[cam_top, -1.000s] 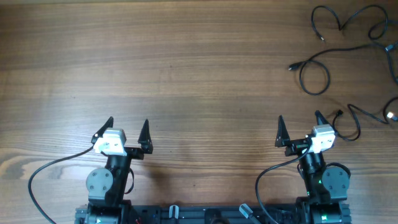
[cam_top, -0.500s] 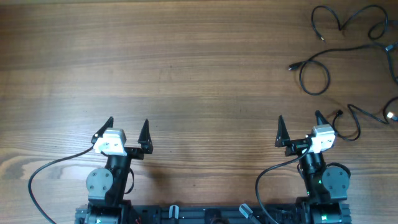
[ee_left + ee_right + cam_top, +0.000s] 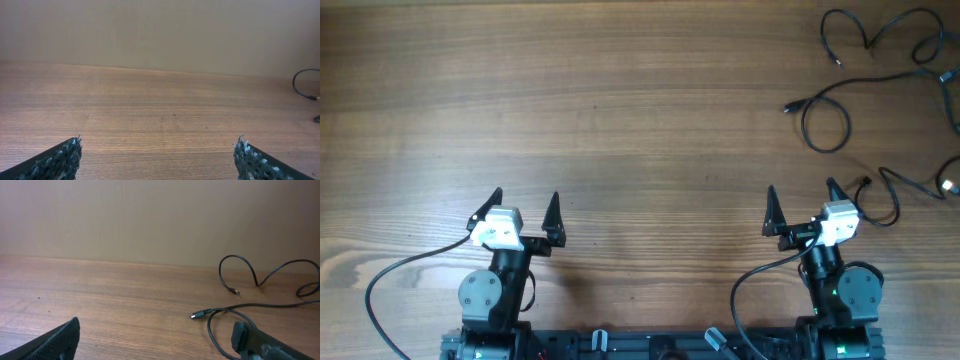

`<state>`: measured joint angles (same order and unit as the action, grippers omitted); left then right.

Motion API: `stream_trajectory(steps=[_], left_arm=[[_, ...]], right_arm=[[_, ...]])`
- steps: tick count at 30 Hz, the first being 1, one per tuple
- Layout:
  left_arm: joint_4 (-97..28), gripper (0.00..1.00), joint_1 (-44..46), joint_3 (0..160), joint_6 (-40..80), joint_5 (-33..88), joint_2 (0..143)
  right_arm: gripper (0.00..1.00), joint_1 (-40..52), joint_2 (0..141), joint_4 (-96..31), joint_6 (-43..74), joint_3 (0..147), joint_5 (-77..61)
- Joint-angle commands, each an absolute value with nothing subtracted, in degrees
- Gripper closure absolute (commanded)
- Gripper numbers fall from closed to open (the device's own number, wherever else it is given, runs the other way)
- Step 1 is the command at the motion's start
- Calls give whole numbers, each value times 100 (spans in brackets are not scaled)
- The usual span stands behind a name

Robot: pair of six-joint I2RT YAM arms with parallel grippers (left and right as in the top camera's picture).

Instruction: Untangle cables

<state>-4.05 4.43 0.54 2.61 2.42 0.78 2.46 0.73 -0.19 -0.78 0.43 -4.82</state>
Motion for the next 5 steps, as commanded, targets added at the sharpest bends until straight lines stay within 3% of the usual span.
stream_trajectory(steps=[1, 5], left_arm=[[-438, 0, 423, 32, 174, 224, 16], [-438, 0, 423, 32, 172, 224, 16]], right_arm=[[0, 222, 21, -1, -145, 36, -386], [0, 222, 21, -1, -145, 36, -386]])
